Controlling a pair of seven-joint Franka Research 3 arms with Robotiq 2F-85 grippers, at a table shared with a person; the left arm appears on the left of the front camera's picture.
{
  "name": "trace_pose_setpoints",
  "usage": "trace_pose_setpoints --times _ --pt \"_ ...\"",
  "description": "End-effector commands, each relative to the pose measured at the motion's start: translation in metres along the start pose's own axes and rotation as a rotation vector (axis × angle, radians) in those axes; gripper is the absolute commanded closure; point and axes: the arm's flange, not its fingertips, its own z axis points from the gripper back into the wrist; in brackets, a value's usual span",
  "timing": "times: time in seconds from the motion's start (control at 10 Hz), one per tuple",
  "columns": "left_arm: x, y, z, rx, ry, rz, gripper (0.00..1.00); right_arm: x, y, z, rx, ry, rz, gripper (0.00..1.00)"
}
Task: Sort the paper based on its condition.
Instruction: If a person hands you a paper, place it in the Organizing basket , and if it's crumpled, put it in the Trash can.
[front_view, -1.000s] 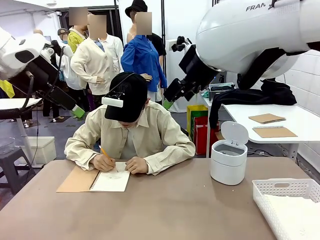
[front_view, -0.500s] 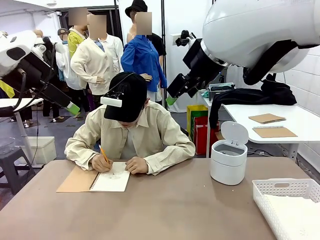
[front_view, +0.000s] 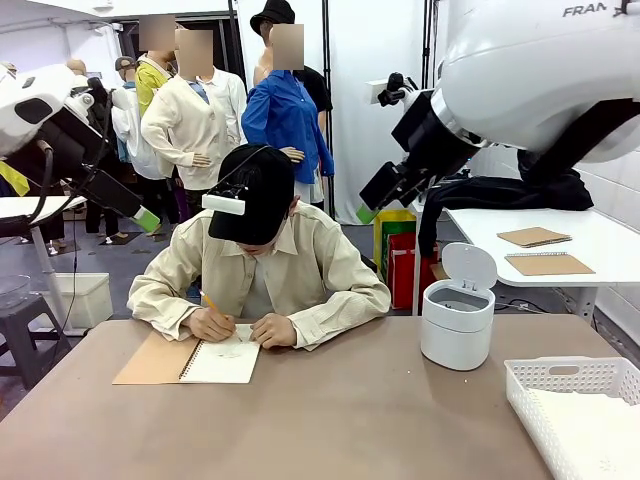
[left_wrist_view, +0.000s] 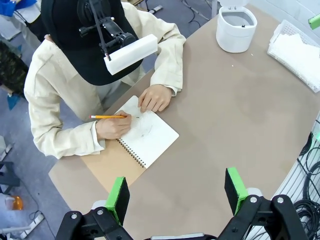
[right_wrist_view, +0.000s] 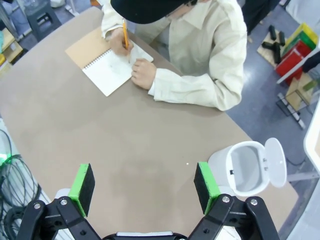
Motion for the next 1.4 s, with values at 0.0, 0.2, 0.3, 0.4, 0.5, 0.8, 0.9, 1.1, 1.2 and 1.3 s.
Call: trace_pose_setpoints --times 0.0,0.2,0.3,0.4,0.5,0.8,0.9,1.1,1.2,1.3 --pt "0.0037 0.0040 -0.0019 -0.047 -0.020 -0.035 0.00 -0.0095 -0.0020 -0.0034 0.041 -0.066 0.030 0.00" --pt "0.0032 0.0020 -0.0009 -0.059 -0.023 -0.047 0.00 -0.0102 -0.0025 -0.0038 0.026 -0.058 0.037 0.00" --pt "0.0017 -0.0019 -0.0019 -0.010 0.000 -0.015 0.00 -0.0026 0.0004 0.0015 0.006 -0.023 0.013 0.00" --pt "0.0017 -0.0019 -0.0019 -0.010 0.000 -0.015 0.00 -0.0026 0.0004 0.0015 0.006 -0.023 0.013 0.00" --pt "0.0017 -0.0019 -0.0019 -0.010 0.000 -0.015 0.00 -0.0026 0.0004 0.0015 0.006 -0.023 0.013 0.00" --pt "0.0017 -0.0019 -0.0019 -0.010 0.000 -0.015 0.00 -0.0026 0.0004 0.0015 0.006 -0.023 0.013 0.00" --pt "0.0017 -0.0019 -0.0019 -0.010 0.000 -0.015 0.00 -0.0026 0.0004 0.0015 0.006 -0.023 0.013 0.00" --pt "0.0017 -0.0019 -0.0019 -0.010 0.000 -0.015 0.00 -0.0026 0.0004 0.0015 0.006 -0.023 0.013 0.00" --pt "0.0017 -0.0019 -0.0019 -0.010 0.000 -0.015 0.00 -0.0026 0.0004 0.0015 0.006 -0.023 0.013 0.00" --pt "0.0017 -0.0019 -0.0019 -0.010 0.000 -0.015 0.00 -0.0026 0.0004 0.0015 0.006 -0.023 0.013 0.00"
